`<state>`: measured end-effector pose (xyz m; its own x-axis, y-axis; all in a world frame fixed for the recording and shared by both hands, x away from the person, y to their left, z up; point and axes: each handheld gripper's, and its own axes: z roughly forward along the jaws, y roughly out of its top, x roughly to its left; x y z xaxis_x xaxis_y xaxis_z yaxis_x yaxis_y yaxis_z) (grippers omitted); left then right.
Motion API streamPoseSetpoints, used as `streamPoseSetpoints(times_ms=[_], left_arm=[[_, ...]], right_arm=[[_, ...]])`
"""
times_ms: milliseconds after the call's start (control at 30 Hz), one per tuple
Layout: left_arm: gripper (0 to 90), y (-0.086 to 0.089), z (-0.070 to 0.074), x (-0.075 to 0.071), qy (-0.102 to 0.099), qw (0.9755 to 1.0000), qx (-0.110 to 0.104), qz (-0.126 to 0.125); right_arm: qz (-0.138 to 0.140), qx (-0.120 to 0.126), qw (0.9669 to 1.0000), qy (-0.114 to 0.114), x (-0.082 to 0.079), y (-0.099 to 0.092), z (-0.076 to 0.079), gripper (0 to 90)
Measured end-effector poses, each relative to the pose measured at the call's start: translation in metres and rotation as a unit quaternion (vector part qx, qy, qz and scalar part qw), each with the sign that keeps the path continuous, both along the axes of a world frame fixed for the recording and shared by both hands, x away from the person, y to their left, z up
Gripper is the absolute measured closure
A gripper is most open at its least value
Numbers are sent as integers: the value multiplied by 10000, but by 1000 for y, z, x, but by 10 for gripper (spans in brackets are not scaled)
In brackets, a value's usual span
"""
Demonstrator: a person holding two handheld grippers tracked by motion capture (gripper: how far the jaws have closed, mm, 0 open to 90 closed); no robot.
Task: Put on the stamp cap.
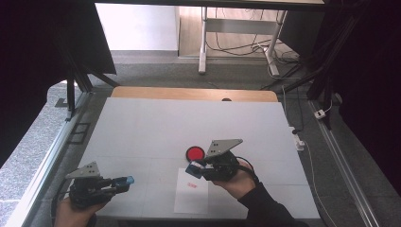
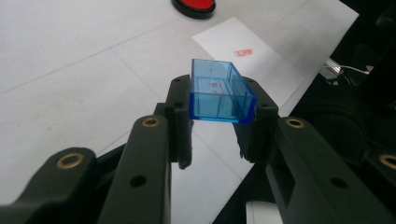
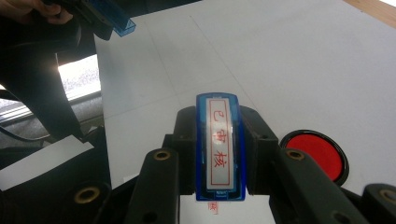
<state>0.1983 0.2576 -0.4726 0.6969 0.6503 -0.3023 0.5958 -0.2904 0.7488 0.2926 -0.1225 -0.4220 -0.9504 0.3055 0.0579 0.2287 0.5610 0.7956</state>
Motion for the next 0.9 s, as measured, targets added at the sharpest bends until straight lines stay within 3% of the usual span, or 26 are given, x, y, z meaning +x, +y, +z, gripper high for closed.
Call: streamPoseSetpoints(times_ms=[467, 733, 900], left_arm=[[686, -22, 11, 9, -180, 9989, 15, -427], [687, -36, 14, 19, -206, 9971, -27, -738], [686, -45, 17, 25, -254, 9956, -13, -900]], right_arm=[[125, 89, 9999, 49, -1, 2, 8, 707], [162, 166, 9997, 20, -3, 1, 13, 707], [229, 169, 9995, 155, -1, 1, 14, 707]])
